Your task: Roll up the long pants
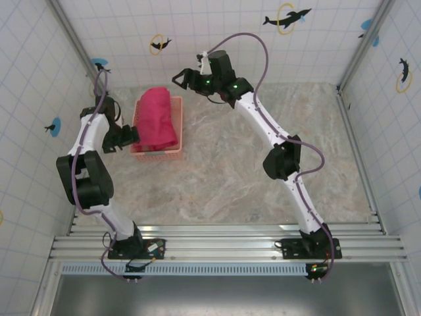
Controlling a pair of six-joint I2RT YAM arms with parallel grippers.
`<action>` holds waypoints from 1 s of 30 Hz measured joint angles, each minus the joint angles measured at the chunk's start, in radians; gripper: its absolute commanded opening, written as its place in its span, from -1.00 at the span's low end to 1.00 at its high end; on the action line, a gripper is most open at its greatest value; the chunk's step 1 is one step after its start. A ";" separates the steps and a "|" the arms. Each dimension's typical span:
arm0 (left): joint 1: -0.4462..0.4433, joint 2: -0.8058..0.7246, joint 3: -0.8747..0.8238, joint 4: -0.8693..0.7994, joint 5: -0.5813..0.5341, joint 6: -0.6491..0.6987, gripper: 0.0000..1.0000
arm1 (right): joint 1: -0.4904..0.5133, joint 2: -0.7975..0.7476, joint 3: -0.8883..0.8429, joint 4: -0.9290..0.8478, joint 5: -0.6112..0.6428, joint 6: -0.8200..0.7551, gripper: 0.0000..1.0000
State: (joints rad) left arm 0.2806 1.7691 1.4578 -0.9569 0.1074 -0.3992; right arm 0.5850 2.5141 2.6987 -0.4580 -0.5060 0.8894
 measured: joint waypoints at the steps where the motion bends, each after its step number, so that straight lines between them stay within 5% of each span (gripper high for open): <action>1: 0.000 -0.013 -0.018 0.012 0.002 0.004 0.95 | 0.003 0.000 -0.002 0.002 -0.005 -0.003 0.68; 3: 0.001 -0.038 -0.051 0.046 0.011 0.019 0.95 | 0.006 0.000 -0.023 -0.005 -0.010 -0.017 0.97; 10: 0.001 -0.192 -0.257 0.269 0.078 0.173 0.95 | -0.107 -0.059 -0.170 -0.204 0.115 -0.311 0.92; 17: 0.000 -0.247 -0.545 0.671 0.233 0.262 0.95 | -0.285 -0.443 -0.724 -0.270 0.412 -0.589 0.92; 24: -0.058 -0.262 -0.797 1.202 0.246 0.263 0.95 | -0.385 -0.788 -1.319 -0.079 0.594 -0.713 0.92; 30: -0.204 -0.247 -0.849 1.404 0.173 0.339 0.95 | -0.431 -0.829 -1.461 -0.018 0.641 -0.827 0.92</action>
State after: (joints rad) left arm 0.0769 1.5223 0.6090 0.4469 0.2802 -0.0601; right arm 0.1539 1.6848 1.2373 -0.4759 0.1352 0.0620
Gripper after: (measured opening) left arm 0.975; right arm 0.962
